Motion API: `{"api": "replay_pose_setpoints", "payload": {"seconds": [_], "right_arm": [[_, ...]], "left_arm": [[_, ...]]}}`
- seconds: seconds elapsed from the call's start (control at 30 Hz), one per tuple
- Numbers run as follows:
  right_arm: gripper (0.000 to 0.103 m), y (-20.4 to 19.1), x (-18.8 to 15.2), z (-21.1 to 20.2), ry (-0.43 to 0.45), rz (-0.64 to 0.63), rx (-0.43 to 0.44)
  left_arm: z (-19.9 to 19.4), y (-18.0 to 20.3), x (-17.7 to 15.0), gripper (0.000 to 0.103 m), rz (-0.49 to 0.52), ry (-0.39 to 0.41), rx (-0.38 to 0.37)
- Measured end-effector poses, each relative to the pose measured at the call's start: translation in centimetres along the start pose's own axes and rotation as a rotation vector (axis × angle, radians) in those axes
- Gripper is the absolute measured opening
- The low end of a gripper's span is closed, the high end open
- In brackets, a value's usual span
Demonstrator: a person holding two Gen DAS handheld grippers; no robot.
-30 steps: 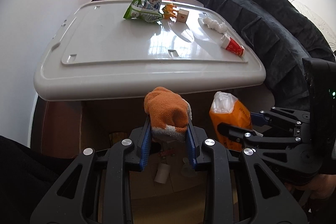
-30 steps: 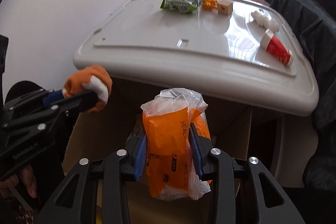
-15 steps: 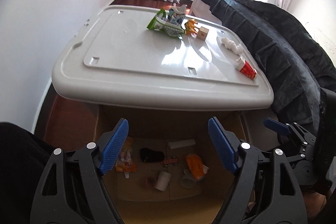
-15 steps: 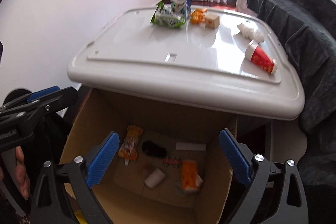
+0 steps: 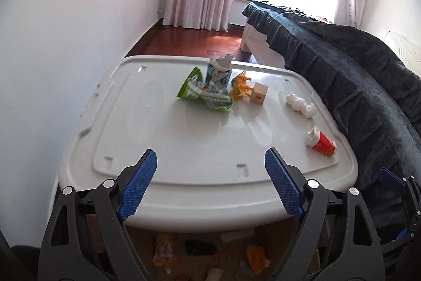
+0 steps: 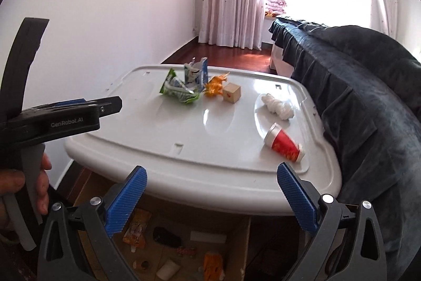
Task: Collect trash
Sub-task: 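Grasp the red-white paper cup with the right tool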
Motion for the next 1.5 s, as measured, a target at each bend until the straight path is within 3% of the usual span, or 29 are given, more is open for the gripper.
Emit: {"api": "replay_pose_setpoints", "payload": {"seconds": [0.33,0.63,0.73,0.77,0.9,1.0,1.23,1.5], "right_arm": [[0.097,9.6,1.6,11.8,-0.204,0.048,-0.134],[0.093,13.0,1.1,18.0,-0.311,0.075,-0.059],[0.087,13.5,1.0,18.2,-0.307,0.097,-0.038],[0.076,13.5,1.1,18.2,-0.308,0.107,-0.017],[0.056,13.8,1.5,17.8,-0.312,0.135,-0.029],[0.029,14.3,1.6,17.3,-0.307,0.181,-0.024],[0.028,12.7,2.1,16.5,-0.262,0.156,-0.008],[0.029,7.6,5.4,11.4,-0.12,0.08,0.075]], "left_arm": [[1.8,3.7,-0.5,0.082,0.051,0.007,-0.063],[2.5,3.5,-1.3,0.082,0.033,-0.023,-0.094],[2.4,3.2,-1.1,0.082,0.02,-0.02,-0.097],[2.4,3.2,-1.0,0.082,0.016,-0.019,-0.099],[2.7,3.3,-1.1,0.082,0.014,-0.028,-0.099],[2.8,3.3,-1.2,0.082,0.02,-0.031,-0.096],[3.8,2.4,-1.3,0.082,-0.005,-0.051,-0.075],[5.4,0.5,0.6,0.082,-0.083,-0.052,-0.026]]}}
Point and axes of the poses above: each gripper's, at about its wrist camera, not at the fingertips, and z roughly the way its jaws point, y to its right, x to its top, the point moved 5 cm from there along z, roughly the way its jaws point, and after that the axes turned 8 degrees about x, right-handed, at the moved point
